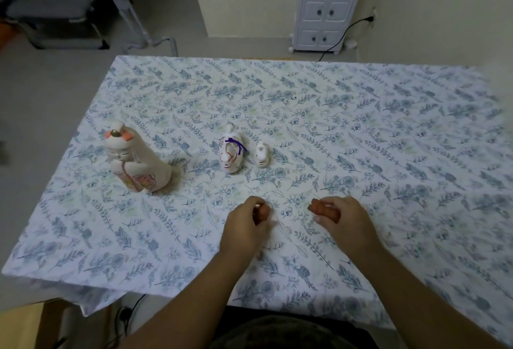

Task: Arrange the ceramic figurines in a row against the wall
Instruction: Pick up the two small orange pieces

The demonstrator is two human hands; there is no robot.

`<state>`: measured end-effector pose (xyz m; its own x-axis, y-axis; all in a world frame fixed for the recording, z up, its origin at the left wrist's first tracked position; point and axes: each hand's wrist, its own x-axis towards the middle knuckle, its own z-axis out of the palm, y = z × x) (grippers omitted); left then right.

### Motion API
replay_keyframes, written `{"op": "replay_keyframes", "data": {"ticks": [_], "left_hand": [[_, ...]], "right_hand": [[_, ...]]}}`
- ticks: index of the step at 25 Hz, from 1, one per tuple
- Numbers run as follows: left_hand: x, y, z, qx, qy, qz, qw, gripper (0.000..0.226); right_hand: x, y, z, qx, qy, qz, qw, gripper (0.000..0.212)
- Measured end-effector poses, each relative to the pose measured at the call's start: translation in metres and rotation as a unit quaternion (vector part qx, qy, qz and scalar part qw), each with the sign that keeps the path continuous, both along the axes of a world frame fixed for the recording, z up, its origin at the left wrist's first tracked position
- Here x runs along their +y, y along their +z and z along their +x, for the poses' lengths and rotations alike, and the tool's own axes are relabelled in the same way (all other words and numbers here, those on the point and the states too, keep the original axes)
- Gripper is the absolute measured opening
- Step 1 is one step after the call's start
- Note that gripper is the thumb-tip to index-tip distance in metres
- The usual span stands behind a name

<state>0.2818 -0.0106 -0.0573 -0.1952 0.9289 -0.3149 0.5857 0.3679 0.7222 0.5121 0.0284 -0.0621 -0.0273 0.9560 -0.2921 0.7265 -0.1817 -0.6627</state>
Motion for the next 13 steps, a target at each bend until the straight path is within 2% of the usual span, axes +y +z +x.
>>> {"op": "replay_keyframes", "data": {"ticks": [3,6,10,13], "left_hand": [[0.001,0.002,-0.012,-0.043,0.026,0.019,0.999,0.04],[0.007,0.002,-0.024,-0.046,0.032,0.03,0.998,0.041],[0.014,-0.003,-0.035,-0.059,0.026,0.046,0.997,0.038],[0.014,-0.007,-0.039,-0.06,0.017,0.038,0.997,0.038]], "right_hand": [[0.006,0.004,-0.032,0.043,0.068,-0.001,0.997,0.041],[0.013,0.008,-0.062,0.037,0.133,0.004,0.99,0.04],[0.022,0.011,-0.087,0.009,0.215,0.043,0.976,0.022],[0.023,0.006,-0.097,-0.042,0.289,0.044,0.955,0.038]]}}
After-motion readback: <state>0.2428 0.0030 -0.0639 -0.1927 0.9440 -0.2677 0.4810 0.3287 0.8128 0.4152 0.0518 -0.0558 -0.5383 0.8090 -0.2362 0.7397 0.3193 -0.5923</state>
